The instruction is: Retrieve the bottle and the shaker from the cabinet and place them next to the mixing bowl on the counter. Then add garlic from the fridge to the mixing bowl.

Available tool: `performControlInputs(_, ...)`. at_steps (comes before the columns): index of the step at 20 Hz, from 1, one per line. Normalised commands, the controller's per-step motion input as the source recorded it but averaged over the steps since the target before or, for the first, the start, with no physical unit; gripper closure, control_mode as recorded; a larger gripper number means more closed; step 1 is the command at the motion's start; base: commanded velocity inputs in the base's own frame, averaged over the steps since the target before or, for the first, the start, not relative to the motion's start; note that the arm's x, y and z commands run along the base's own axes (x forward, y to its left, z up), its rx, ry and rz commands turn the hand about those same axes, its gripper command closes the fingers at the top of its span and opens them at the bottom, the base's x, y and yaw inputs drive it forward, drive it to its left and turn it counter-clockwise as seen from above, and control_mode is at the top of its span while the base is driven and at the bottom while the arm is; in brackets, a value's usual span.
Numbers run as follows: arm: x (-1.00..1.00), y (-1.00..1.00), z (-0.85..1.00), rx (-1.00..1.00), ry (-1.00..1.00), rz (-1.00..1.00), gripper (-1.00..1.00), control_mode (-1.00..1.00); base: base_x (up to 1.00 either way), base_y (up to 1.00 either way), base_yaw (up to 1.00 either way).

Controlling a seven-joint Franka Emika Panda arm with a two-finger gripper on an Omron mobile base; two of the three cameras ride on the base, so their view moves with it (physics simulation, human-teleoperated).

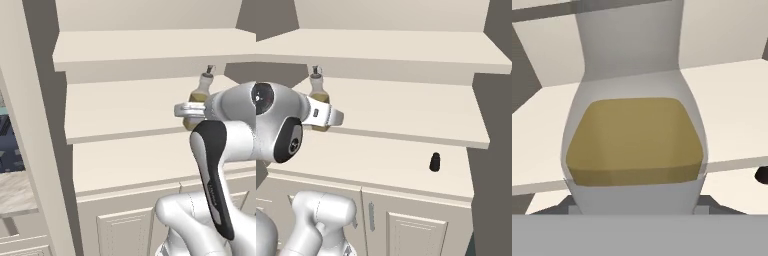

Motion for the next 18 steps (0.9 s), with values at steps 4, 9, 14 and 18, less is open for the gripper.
performControlInputs(4, -0.65, 0.01, 0.32, 0.0, 0.0, 0.0, 1.0, -1.0, 0.0, 0.0, 0.0)
performControlInputs(9, -0.42, 0.04, 0.02, 0.0, 0.0, 0.01, 1.0, -1.0, 0.0, 0.0, 0.0)
performControlInputs(14, 0.0, 0.0, 0.0, 0.0, 0.0, 0.0, 1.0, -1.0, 0.0, 0.0, 0.0)
performControlInputs(18, 0.0, 0.0, 0.0, 0.0, 0.0, 0.0, 1.0, -1.0, 0.0, 0.0, 0.0)
